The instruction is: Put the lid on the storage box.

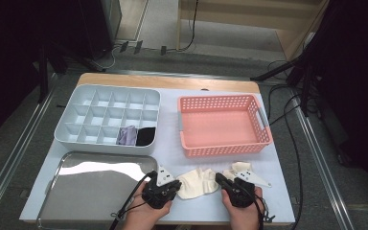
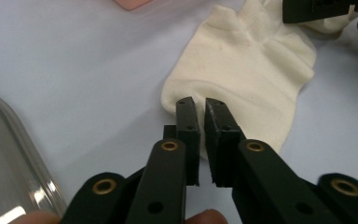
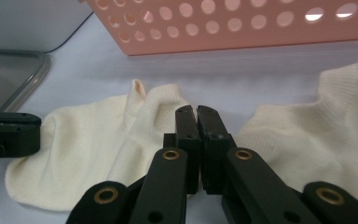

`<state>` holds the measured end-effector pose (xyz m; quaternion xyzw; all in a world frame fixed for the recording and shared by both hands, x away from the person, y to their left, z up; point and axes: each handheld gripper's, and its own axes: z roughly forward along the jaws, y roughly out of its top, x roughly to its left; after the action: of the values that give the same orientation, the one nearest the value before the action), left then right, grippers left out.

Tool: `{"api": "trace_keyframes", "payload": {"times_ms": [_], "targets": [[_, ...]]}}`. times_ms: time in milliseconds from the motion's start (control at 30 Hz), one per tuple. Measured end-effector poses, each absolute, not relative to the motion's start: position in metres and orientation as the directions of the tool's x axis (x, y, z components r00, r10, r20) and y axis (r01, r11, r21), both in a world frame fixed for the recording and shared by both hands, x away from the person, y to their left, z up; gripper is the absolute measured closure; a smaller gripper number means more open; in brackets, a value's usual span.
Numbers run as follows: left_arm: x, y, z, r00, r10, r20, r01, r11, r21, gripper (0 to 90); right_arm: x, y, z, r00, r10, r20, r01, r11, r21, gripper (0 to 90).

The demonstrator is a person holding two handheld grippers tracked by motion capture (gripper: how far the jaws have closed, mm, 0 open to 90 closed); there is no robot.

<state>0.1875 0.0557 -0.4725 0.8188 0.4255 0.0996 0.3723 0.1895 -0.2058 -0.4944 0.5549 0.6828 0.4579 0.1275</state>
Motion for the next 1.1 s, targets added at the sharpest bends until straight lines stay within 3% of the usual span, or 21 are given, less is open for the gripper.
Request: {"api": "trace_keyframes", "payload": {"times_ms": [300, 400, 467, 533, 600, 667, 800, 900, 1100], "targets": [[0.199, 0.062, -0.476, 0.605, 0.786, -0.125, 0.596, -0.344, 0.725, 87.9, 0.195, -0.208, -0.493, -0.332, 0.912, 0.242, 0.614, 0.014, 0.789, 90.0], [0.2, 0.063, -0.475, 0.592, 0.793, -0.145, 0.601, -0.315, 0.734, 82.4, 0.198, -0.209, -0.494, -0.344, 0.902, 0.261, 0.613, 0.006, 0.79, 89.4], [0.201, 0.064, -0.474, 0.585, 0.796, -0.152, 0.605, -0.305, 0.735, 75.0, 0.198, -0.212, -0.493, -0.336, 0.895, 0.295, 0.622, -0.025, 0.783, 85.3], [0.202, 0.066, -0.474, 0.571, 0.799, -0.187, 0.63, -0.28, 0.724, 64.4, 0.198, -0.217, -0.493, -0.335, 0.888, 0.315, 0.612, -0.05, 0.789, 73.2], [0.202, 0.068, -0.473, 0.57, 0.799, -0.192, 0.637, -0.282, 0.717, 62.0, 0.198, -0.218, -0.493, -0.341, 0.875, 0.343, 0.618, -0.067, 0.784, 66.0], [0.202, 0.069, -0.474, 0.569, 0.798, -0.198, 0.642, -0.281, 0.713, 63.5, 0.2, -0.215, -0.496, -0.347, 0.878, 0.33, 0.643, -0.033, 0.765, 64.3], [0.201, 0.066, -0.475, 0.592, 0.781, -0.2, 0.642, -0.307, 0.703, 80.7, 0.202, -0.206, -0.495, -0.361, 0.889, 0.282, 0.656, 0.027, 0.755, 77.7], [0.202, 0.066, -0.476, 0.59, 0.782, -0.202, 0.644, -0.305, 0.702, 87.6, 0.201, -0.204, -0.495, -0.356, 0.896, 0.266, 0.661, 0.04, 0.749, 89.8], [0.204, 0.066, -0.475, 0.581, 0.788, -0.203, 0.634, -0.281, 0.721, 84.1, 0.2, -0.205, -0.492, -0.352, 0.899, 0.262, 0.622, 0.015, 0.783, 87.5]]}}
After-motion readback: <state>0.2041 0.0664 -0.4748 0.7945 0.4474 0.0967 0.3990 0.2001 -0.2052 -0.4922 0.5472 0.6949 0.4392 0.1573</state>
